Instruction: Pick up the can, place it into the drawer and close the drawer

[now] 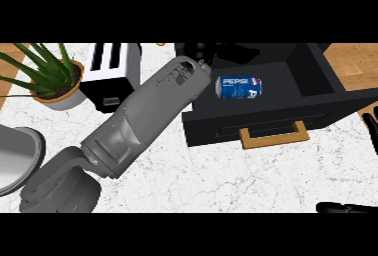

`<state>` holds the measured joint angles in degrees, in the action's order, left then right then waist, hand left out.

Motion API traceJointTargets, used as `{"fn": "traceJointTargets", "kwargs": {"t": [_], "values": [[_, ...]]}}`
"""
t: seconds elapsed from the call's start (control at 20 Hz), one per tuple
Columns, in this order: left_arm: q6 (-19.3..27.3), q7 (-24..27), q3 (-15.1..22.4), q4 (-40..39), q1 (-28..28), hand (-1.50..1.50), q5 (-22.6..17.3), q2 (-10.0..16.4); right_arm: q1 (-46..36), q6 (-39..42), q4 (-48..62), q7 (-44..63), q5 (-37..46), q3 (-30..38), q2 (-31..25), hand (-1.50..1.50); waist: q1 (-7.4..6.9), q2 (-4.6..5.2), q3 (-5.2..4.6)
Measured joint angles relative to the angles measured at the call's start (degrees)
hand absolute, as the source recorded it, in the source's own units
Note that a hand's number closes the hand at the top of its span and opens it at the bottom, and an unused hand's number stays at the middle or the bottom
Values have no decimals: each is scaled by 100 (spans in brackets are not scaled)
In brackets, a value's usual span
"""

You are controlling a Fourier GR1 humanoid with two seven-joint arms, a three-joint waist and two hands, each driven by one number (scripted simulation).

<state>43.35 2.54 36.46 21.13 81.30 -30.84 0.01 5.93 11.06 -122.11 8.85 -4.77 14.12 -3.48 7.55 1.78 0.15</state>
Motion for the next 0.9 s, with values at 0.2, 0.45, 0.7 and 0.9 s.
{"fn": "traceJointTargets", "kwargs": {"t": [0.2, 0.45, 0.7, 0.9], "values": [[134, 61, 23, 11, -4, -150, -147, -1, 5, 17, -120, -16, 40, -1, -43, -150, 14, 4, -1], [232, 115, -14, 88, -9, -150, -377, -1, 2, 55, -329, -253, 583, -38, -286, -150, -14, -2, -3], [254, 234, -86, 188, -49, -150, -635, -1, -36, 109, -501, -521, 1246, -228, -521, -150, -77, -9, -6], [299, 362, -131, 290, 12, -150, -822, -1, -282, 70, -505, -585, 1824, -453, -685, -150, -157, -15, -8]]}}
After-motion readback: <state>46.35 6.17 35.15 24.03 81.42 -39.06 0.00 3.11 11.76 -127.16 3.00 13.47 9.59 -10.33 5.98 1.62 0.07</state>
